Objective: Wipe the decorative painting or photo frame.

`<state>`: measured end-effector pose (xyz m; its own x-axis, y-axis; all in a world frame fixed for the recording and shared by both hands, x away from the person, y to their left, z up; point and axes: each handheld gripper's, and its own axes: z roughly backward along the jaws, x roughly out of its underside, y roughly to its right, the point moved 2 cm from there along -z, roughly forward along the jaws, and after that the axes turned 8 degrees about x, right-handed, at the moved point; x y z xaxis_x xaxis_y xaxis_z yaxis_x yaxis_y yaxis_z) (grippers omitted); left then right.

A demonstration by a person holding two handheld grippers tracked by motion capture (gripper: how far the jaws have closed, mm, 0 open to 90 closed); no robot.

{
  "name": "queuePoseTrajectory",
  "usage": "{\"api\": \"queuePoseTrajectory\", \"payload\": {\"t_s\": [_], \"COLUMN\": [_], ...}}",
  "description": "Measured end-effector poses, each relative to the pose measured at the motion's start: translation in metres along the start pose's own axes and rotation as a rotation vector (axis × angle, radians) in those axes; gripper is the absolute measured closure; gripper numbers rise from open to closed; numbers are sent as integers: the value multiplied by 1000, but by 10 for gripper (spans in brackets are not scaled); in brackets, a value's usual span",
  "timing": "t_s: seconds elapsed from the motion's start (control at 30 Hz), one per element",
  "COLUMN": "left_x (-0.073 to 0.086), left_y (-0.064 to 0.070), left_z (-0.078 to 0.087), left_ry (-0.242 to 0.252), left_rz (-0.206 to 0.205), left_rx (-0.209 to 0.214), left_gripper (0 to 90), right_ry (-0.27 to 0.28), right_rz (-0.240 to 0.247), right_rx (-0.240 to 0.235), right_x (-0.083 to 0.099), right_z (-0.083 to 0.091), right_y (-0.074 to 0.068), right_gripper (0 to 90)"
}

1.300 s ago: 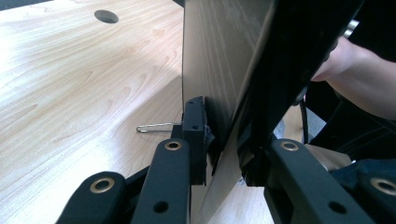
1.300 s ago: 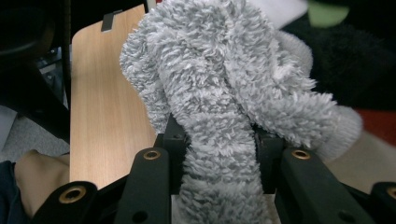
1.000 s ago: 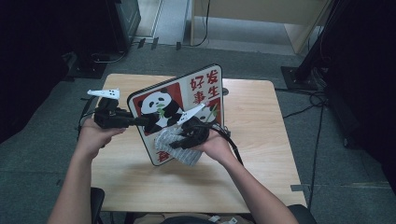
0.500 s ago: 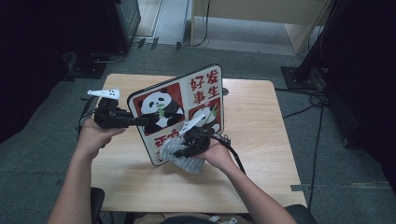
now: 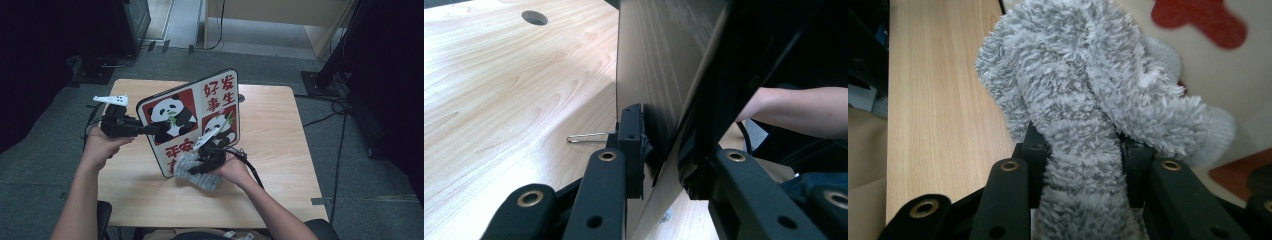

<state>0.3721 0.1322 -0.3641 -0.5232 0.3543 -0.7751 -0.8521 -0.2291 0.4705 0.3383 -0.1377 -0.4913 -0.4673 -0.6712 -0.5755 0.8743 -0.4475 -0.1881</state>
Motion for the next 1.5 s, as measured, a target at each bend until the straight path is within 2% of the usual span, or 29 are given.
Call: {"api": "queuePoseTrajectory", "payload": {"t_s": [0.13,0.3,0.43,0.57,0.8,0.93,1.07,1.17,1.2,1.5], "left_x": [0,1,1,1,2,3,4,5,6,12], "left_y": [-1,-2,-1,1,3,3,4,5,5,4], "left_z": [0,3,7,11,19,25,28,28,29,39], "left_ry": [2,3,14,5,20,30,33,27,24,47], "left_rz": [5,5,2,-7,-6,-5,-7,-8,-9,8], "left_rx": [6,5,11,2,5,1,-3,-1,2,-11], "left_gripper": [739,676,624,612,613,621,639,651,653,685], "right_ry": [-5,7,16,41,98,128,167,165,163,182], "right_rz": [-22,-23,-33,-29,-29,-32,-29,-21,-14,42], "right_rx": [-33,-71,-79,-75,-43,-15,-9,-1,9,31], "right_x": [1,-1,-3,-8,-23,-36,-55,-65,-75,-123], "right_z": [2,14,23,33,61,81,99,106,113,141], "right_y": [1,-1,-1,-2,-4,-7,-11,-13,-15,-24], "right_gripper": [665,682,685,685,685,685,684,684,683,683]}}
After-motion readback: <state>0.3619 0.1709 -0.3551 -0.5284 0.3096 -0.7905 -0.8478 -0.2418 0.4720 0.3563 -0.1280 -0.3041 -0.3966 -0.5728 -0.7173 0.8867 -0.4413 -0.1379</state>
